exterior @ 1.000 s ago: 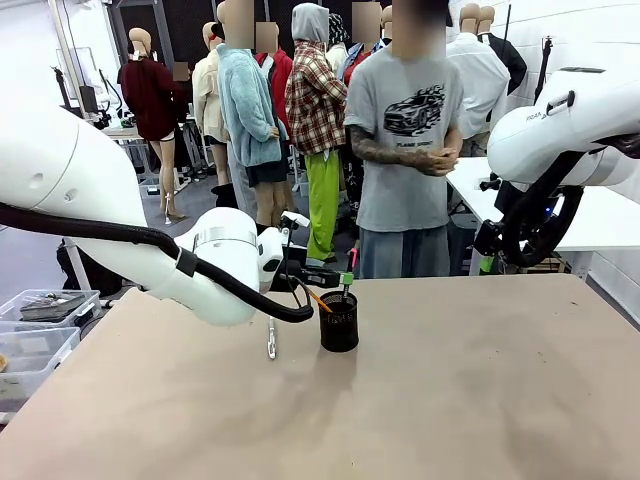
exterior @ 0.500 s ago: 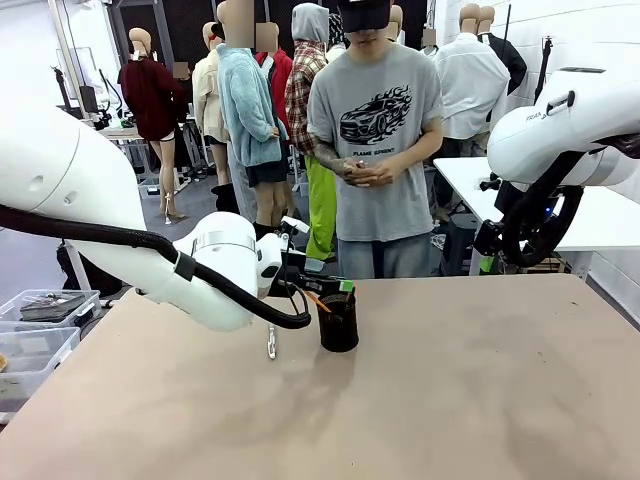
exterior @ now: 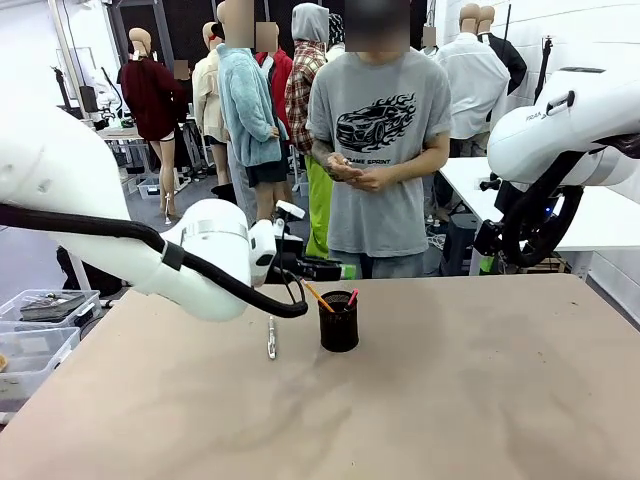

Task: Place the pens into the pen holder.
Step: Pick up a writing instrument from the table and place it into the Pen holder.

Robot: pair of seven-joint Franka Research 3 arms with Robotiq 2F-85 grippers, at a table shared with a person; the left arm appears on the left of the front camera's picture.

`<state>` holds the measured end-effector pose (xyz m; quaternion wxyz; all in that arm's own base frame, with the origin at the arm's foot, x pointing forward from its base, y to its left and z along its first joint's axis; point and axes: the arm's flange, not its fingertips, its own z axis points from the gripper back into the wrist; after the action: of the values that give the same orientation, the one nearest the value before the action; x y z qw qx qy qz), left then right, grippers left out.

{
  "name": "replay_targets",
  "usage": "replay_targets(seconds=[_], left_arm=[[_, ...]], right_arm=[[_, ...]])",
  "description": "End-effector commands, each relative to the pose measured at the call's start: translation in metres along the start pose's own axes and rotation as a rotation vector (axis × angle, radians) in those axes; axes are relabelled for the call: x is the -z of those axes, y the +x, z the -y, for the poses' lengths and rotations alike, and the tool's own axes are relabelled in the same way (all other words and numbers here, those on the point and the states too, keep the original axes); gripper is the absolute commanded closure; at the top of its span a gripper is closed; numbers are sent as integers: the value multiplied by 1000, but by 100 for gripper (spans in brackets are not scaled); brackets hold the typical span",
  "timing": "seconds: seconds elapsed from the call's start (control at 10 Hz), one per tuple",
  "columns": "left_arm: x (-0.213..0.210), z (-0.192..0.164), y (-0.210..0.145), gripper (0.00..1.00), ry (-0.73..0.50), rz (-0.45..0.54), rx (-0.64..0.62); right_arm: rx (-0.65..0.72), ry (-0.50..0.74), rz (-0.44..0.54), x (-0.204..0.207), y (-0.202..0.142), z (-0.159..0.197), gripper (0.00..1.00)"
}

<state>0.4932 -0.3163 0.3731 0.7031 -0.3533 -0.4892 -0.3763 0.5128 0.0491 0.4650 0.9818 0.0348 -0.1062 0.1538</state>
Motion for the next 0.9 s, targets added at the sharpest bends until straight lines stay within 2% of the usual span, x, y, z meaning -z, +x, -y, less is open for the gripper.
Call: replay_targets(seconds=[0.0, 0.1, 0.3, 0.5, 0.6, 0.8], left_arm=[[-44, 12, 15, 42, 48, 88, 62], [-69, 10, 31, 42, 71, 114, 90], [-127, 16, 61, 42, 156, 88, 86], [-162, 11, 82, 42, 317, -18, 5], [-177, 8, 92, 42, 413, -125, -35], [-199, 2, 105, 42, 512, -235, -88]], right_arm=[[-11, -1, 9, 1, 0, 1, 0], [-11, -1, 9, 1, 0, 1, 0], [-11, -1, 9, 1, 0, 1, 0], [-11, -1, 9, 1, 0, 1, 0], [-11, -1, 9, 1, 0, 1, 0], [-11, -1, 9, 1, 0, 1, 0]])
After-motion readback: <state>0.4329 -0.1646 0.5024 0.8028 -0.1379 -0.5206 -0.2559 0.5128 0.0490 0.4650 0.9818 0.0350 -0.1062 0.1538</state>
